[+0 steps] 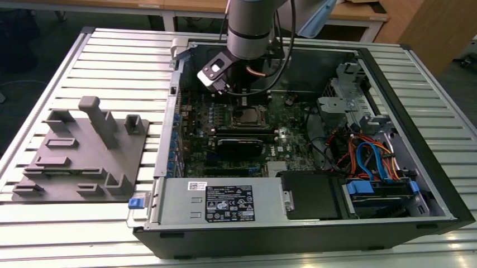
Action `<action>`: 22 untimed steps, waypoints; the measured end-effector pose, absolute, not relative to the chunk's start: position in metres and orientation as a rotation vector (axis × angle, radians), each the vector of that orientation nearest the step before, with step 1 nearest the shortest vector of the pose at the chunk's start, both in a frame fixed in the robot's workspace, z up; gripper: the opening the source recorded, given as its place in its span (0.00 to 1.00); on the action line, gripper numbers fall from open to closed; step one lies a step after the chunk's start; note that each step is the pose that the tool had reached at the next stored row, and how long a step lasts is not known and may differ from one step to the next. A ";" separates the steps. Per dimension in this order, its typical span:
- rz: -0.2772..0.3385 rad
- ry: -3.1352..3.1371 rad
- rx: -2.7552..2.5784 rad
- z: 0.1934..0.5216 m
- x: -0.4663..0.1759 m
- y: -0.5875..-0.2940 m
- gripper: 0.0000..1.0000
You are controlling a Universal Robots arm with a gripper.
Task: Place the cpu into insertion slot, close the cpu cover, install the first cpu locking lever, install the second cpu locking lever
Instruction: 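Close the cpu cover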
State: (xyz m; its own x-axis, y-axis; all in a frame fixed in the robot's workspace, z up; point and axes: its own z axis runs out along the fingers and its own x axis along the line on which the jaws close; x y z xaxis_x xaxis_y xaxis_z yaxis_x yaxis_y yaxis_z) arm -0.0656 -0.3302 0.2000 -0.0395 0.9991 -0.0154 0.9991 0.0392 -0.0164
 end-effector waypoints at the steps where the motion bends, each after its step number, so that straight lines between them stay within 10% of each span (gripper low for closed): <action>1: 0.038 -2.263 -2.176 0.199 -0.066 -0.330 0.10; 22: 0.043 -2.260 -2.173 0.201 -0.066 -0.330 0.10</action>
State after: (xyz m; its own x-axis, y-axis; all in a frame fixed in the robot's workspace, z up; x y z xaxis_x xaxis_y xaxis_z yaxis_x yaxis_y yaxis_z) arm -0.0656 -0.3302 0.2012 -0.0396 0.9991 -0.0146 0.9989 0.0393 -0.0244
